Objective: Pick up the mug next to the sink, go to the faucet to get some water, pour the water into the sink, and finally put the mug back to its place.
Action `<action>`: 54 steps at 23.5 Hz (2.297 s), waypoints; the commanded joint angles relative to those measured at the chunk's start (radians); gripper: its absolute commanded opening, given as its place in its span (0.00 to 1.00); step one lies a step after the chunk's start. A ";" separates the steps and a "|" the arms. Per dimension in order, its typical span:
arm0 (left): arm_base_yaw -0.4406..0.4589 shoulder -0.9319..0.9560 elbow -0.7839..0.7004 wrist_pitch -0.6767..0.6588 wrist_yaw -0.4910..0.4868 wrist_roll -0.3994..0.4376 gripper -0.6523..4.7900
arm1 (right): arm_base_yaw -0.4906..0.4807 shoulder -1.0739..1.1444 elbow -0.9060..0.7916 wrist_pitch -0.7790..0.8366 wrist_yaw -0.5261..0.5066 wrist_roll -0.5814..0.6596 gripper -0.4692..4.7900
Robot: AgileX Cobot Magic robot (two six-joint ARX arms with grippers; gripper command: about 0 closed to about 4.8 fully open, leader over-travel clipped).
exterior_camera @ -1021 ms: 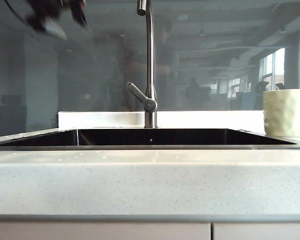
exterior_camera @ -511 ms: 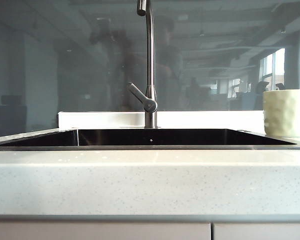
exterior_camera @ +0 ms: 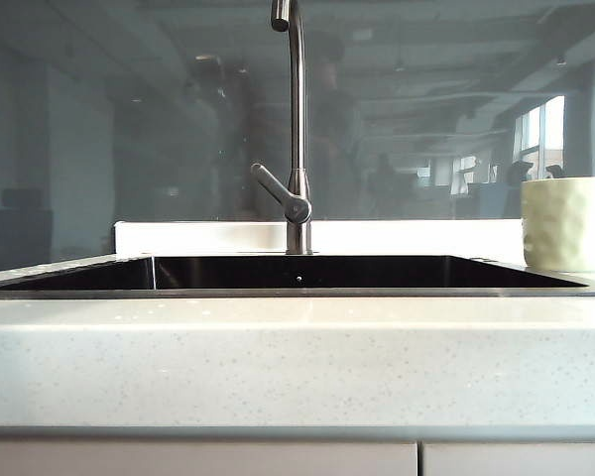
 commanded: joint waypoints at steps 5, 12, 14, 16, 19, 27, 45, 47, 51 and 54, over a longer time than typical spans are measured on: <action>0.080 -0.334 -0.707 0.439 -0.008 -0.113 0.90 | 0.000 -0.002 -0.003 0.024 -0.001 -0.003 0.08; 0.116 -0.523 -1.081 0.456 -0.002 -0.327 0.90 | 0.000 -0.002 -0.003 0.024 -0.002 -0.003 0.08; 0.136 -0.586 -1.139 0.455 -0.013 -0.304 0.90 | 0.000 -0.002 -0.003 0.024 -0.001 -0.003 0.08; 0.148 -0.651 -1.184 0.460 -0.060 -0.287 0.90 | 0.000 -0.002 -0.003 0.024 -0.001 -0.003 0.08; 0.164 -0.766 -1.216 0.453 -0.086 -0.250 0.50 | 0.000 -0.002 -0.003 0.024 -0.001 -0.003 0.08; 0.163 -0.924 -1.218 0.423 -0.034 -0.143 0.11 | 0.000 -0.002 -0.003 0.024 -0.001 -0.003 0.08; 0.161 -1.104 -1.674 0.820 0.092 0.014 0.11 | 0.000 -0.002 -0.003 0.024 -0.002 -0.003 0.08; 0.151 -1.104 -1.674 0.827 0.086 0.056 0.11 | 0.000 -0.002 -0.003 0.024 -0.001 -0.003 0.08; 0.130 -1.104 -1.674 0.849 0.085 0.116 0.11 | 0.000 -0.002 -0.003 0.024 -0.001 -0.003 0.08; 0.130 -1.104 -1.674 0.856 0.084 0.115 0.11 | 0.000 -0.002 -0.003 0.024 -0.001 -0.003 0.08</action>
